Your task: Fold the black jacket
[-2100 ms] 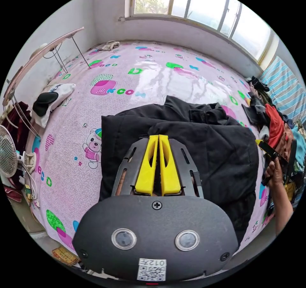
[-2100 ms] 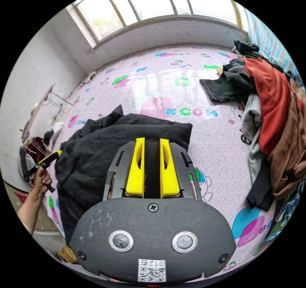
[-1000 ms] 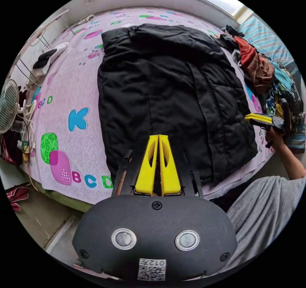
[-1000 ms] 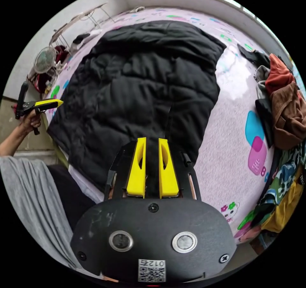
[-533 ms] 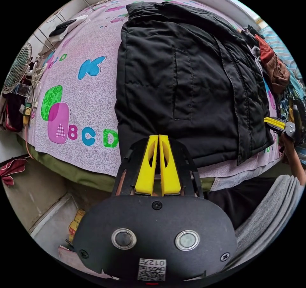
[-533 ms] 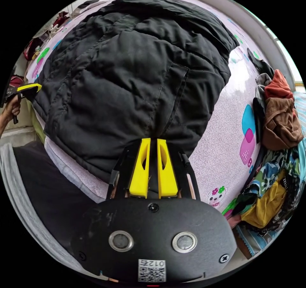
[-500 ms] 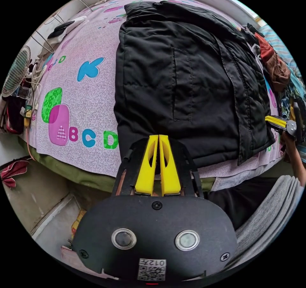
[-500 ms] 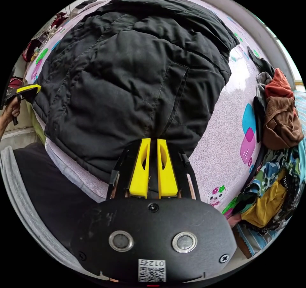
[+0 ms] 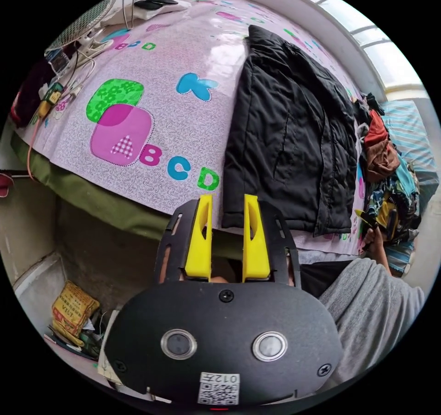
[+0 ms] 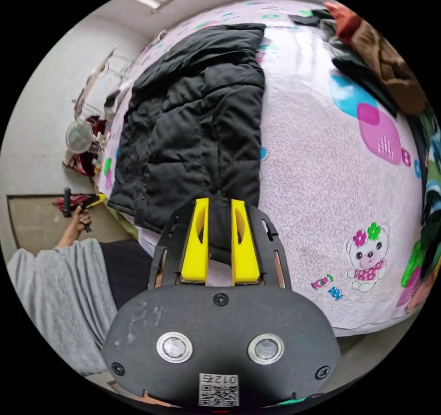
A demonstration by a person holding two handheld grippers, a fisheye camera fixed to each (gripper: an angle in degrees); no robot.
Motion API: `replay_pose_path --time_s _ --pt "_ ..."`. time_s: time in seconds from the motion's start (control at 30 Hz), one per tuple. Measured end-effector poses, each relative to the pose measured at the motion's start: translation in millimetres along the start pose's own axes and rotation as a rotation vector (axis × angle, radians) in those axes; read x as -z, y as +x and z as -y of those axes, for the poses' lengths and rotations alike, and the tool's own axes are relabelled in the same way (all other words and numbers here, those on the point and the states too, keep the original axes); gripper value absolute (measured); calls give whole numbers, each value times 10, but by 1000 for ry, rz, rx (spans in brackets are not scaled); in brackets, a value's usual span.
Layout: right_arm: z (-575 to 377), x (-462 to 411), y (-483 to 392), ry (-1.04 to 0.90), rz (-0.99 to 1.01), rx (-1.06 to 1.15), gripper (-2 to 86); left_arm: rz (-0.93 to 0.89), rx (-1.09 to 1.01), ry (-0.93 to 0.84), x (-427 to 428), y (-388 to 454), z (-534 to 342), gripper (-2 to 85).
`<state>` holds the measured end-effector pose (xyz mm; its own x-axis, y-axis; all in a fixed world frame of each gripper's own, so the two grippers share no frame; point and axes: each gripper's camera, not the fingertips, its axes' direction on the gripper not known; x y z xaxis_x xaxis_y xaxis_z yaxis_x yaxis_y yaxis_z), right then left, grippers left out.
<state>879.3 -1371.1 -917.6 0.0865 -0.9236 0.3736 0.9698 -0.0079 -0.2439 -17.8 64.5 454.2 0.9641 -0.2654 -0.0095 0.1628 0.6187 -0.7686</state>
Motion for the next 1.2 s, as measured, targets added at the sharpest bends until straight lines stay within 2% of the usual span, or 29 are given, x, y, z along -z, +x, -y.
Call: replay_pose_path --time_s 0.13,0.27,0.4,0.67,0.9,1.07,1.2 --pt "337 366 420 10 221 -146 99 -93 7 -47 -122 -163 93 125" --pt "722 459 540 1 326 -234 114 -108 8 -117 -300 -296 186 135" --pt "1129 524 405 -31 340 -249 121 -173 12 -148 -421 -413 238 138" --pt "2118 517 -145 -149 377 -208 123 -182 -40 -197 -524 -510 302 130" --pt "2752 640 -497 -141 424 -214 103 -106 -94 -216 -625 -597 275 105" --pt "3126 851 -867 -117 452 -157 33 -29 -156 -242 -675 -642 212 77" --pt "3296 1126 -1068 -77 521 -109 5 -99 -187 -232 -628 -795 123 57"
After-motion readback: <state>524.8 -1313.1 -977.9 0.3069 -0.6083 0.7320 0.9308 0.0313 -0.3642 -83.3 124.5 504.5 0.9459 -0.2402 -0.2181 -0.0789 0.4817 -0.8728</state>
